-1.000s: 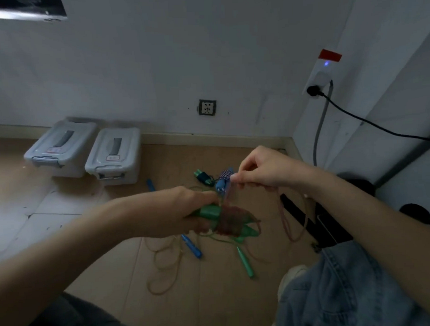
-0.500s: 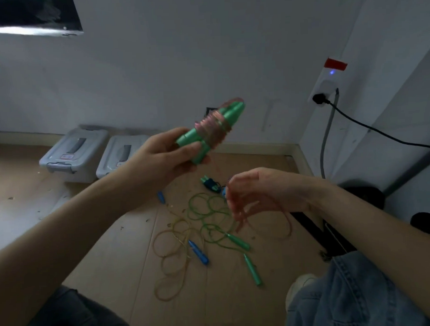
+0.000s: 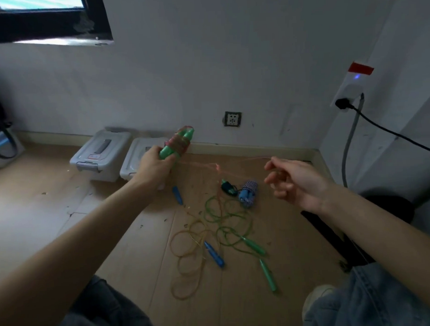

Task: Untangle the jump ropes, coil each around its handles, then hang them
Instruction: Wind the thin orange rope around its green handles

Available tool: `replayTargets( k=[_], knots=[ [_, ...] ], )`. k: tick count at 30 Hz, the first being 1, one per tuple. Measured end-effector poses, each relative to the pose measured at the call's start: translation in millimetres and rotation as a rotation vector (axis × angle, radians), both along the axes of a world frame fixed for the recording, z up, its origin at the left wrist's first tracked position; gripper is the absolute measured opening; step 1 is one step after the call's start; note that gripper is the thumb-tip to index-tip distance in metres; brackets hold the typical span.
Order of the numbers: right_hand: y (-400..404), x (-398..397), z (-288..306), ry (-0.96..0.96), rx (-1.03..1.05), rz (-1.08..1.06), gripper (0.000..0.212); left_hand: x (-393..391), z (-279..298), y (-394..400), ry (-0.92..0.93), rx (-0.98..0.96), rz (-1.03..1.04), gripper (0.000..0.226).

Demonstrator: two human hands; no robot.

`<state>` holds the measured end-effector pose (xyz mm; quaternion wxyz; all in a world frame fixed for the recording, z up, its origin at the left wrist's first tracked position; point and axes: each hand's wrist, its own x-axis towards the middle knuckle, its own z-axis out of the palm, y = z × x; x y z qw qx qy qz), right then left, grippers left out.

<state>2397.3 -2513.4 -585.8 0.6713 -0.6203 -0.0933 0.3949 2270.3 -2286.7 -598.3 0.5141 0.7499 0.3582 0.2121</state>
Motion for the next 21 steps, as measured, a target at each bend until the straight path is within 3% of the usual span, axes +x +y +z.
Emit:
replayTargets(
  k=[2, 5, 8, 10, 12, 14, 17, 21],
  knots=[
    [0.4, -5.4, 2.4, -0.069, -0.082, 0.172, 0.016, 1.2, -1.9, -2.0, -0.010, -0.104, 0.025, 0.020],
    [3.8, -17.8, -1.7, -0.359, -0.400, 0.394, 0.015, 4.7, 10.0, -8.0, -0.174, -0.465, 0.080, 0.016],
    [6.2, -19.5, -8.0, -0.481, -0.503, 0.308, 0.019, 6.2, 23.7, -15.8, -0.433, -0.813, 0.124, 0.019],
    [6.1, -10.9, -10.7, -0.469, -0.359, 0.069, 0.022, 4.8, 21.8, -17.5, -0.346, -0.758, 0.103, 0.024],
    [3.4, 0.4, -10.8, -0.393, -0.170, -0.178, 0.025, 1.9, 15.8, -16.1, -0.231, -0.679, 0.083, 0.032],
    [2.0, 8.4, -10.2, -0.192, 0.037, -0.289, 0.027, 0.8, 12.3, -13.6, -0.202, -0.670, 0.090, 0.037],
    [1.4, 9.9, -8.0, 0.171, 0.274, -0.213, 0.040, 1.3, 10.6, -17.3, -0.192, -0.674, 0.059, 0.032],
    [-3.1, 10.9, -3.8, 0.258, 0.314, -0.067, 0.064, 3.6, 12.9, -16.9, -0.261, -0.723, 0.086, 0.031]
  ],
)
